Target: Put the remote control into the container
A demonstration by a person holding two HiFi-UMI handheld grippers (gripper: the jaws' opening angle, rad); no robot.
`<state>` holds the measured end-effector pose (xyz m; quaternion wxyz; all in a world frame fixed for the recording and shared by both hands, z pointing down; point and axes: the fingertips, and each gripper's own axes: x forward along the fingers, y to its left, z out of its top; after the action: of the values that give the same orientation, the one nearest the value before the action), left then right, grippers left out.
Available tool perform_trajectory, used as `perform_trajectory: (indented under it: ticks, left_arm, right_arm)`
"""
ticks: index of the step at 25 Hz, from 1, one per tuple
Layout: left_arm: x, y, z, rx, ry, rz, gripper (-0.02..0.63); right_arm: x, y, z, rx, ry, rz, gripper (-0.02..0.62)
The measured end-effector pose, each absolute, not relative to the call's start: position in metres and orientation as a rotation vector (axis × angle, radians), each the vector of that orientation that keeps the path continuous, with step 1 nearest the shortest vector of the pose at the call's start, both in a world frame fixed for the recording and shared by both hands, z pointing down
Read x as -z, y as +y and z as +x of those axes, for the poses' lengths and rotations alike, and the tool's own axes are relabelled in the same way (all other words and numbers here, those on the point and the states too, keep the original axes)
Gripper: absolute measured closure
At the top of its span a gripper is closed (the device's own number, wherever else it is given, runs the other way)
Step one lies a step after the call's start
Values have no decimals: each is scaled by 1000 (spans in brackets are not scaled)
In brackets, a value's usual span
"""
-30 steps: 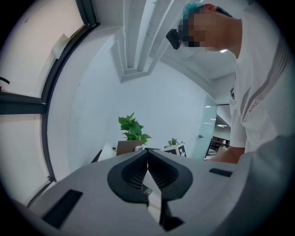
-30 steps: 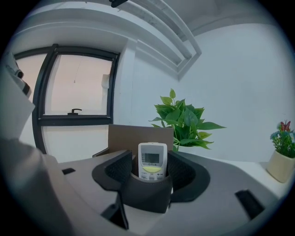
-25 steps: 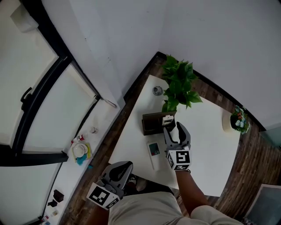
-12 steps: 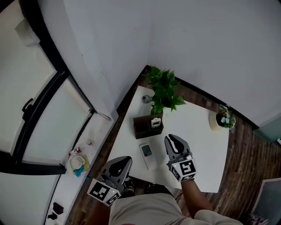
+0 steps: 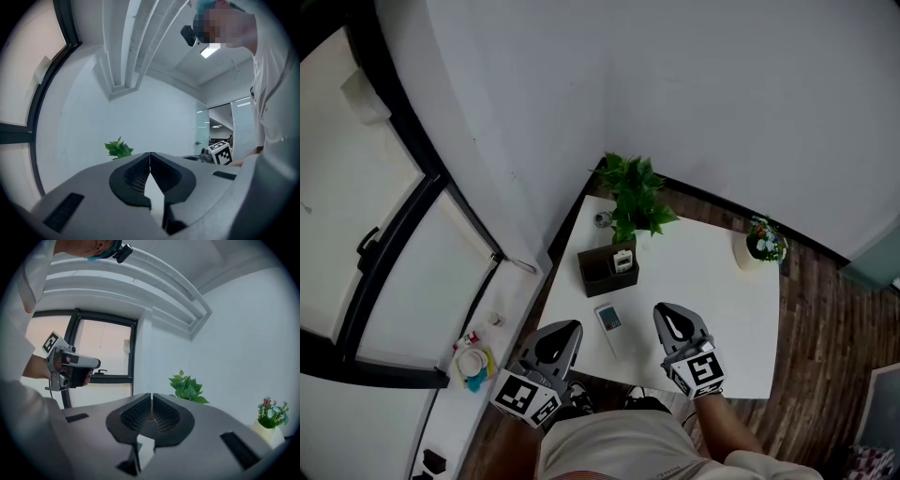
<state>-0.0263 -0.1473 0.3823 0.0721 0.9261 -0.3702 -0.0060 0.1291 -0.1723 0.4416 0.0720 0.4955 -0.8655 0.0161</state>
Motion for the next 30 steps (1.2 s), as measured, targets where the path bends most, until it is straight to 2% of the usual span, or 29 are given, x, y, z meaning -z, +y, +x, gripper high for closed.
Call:
perform_trajectory:
  ticks: [30]
  left_arm:
    - [-385, -140, -44, 19, -1174, 2725, 598]
  right_arm:
    - [-445, -164, 92, -76, -2596, 1315, 575]
